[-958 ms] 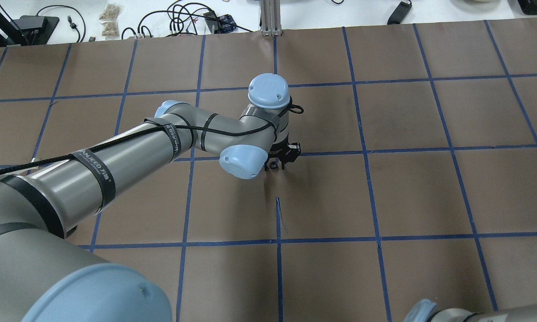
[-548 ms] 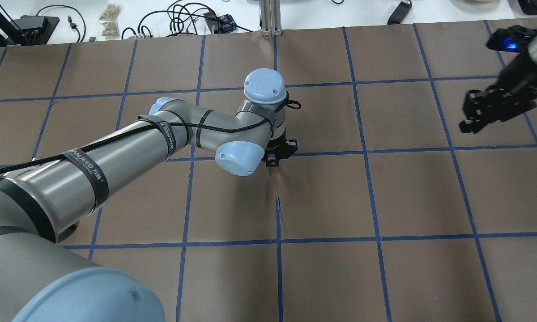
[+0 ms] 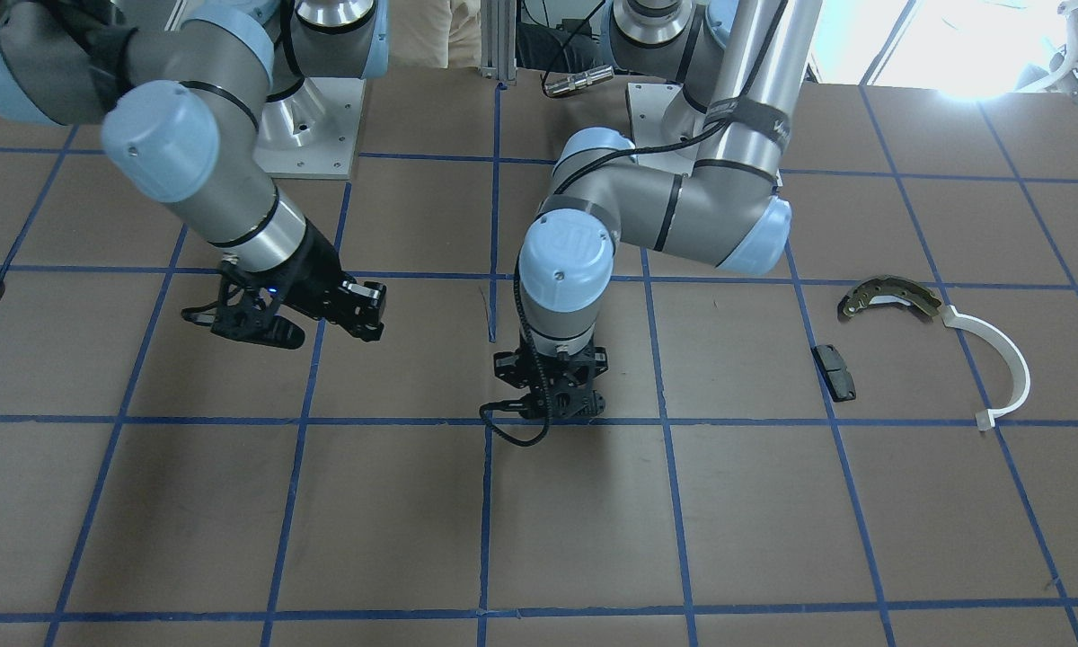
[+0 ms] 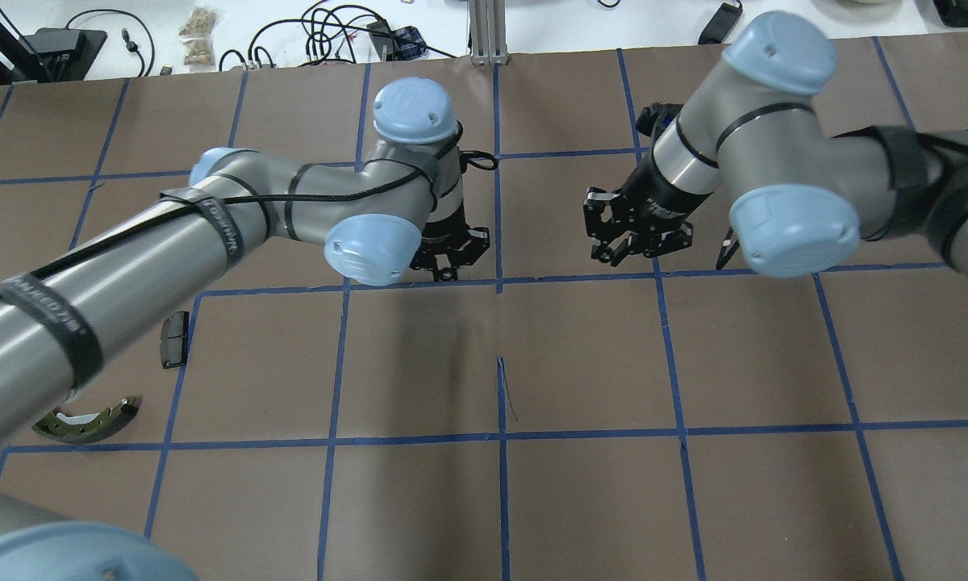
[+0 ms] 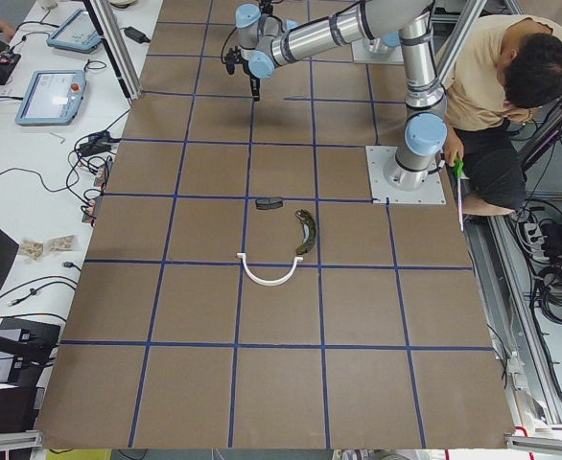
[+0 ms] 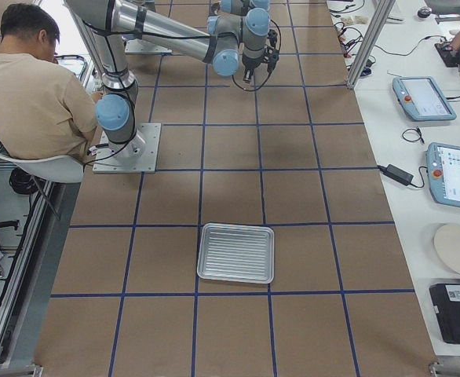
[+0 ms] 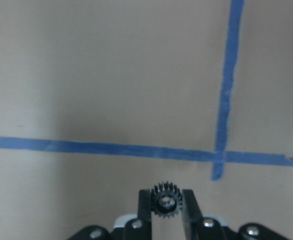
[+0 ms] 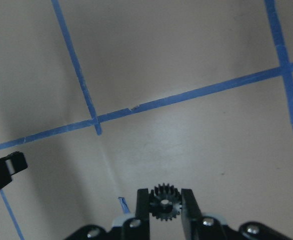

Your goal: Place bearing gear from tray to pile

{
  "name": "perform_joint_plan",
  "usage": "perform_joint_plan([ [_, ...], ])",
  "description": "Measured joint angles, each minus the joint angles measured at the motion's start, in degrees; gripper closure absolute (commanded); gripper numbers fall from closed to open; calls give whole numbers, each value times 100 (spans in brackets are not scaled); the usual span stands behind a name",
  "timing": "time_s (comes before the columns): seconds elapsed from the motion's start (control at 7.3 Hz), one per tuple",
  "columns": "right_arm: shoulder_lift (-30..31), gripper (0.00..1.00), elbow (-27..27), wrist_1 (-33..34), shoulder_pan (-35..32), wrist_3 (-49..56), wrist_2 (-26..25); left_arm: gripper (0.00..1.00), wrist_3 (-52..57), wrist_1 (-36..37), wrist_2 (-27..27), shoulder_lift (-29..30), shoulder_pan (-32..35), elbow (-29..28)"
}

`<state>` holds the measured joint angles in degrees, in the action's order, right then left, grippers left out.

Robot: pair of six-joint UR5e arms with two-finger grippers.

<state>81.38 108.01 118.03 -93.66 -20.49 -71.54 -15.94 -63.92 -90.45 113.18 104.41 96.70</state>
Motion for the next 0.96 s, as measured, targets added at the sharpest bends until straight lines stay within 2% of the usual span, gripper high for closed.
perform_joint_plan([
  [0.27,-491,92,154,1059,-487,-702,286,100,1255,-524,-80,-486,-873,14],
  [0.41,-840,85,166,1604,-773,-986,271,100,1864,-681,-127,-655,-1329,60],
  [0.55,-1186,71,167,2059,-1014,-1137,160,100,2427,-735,-211,-790,-1768,181],
  [0.68,-1437,26,168,2371,-1170,-1194,66,100,2968,-704,-267,-884,-2241,390],
  [0.82,-1557,0,168,2501,-1234,-1205,21,100,3453,-573,-284,-921,-2732,632],
  [0.96,-1595,0,158,2532,-1255,-1209,0,100,3933,-293,-292,-889,-3237,846],
])
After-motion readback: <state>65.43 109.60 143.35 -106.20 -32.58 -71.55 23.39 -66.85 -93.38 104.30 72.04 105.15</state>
